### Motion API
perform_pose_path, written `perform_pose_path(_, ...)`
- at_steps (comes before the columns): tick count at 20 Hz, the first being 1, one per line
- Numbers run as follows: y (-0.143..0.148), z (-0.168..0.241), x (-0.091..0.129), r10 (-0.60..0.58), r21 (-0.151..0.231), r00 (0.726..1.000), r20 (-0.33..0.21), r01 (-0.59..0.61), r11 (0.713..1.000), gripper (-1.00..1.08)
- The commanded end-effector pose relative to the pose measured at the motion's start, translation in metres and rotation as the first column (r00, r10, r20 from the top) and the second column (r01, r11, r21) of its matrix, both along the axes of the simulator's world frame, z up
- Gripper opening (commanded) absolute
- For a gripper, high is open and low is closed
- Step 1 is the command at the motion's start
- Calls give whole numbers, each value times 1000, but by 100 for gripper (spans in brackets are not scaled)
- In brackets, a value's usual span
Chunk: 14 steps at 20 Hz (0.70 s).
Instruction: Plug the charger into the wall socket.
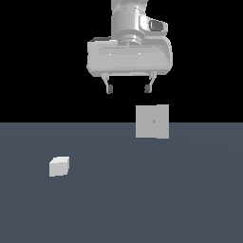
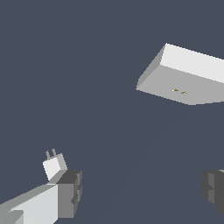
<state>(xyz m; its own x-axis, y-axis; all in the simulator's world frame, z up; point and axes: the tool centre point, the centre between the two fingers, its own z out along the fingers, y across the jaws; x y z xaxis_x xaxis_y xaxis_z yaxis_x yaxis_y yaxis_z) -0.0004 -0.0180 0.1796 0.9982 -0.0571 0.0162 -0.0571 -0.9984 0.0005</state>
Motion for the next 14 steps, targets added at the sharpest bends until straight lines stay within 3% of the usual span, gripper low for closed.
perform_pose_path(1, 0, 0, 0, 0, 0, 1000, 0, 0, 1000, 100)
perform_pose_path(14, 17, -12, -7, 40, 5, 998, 49, -41, 999, 100)
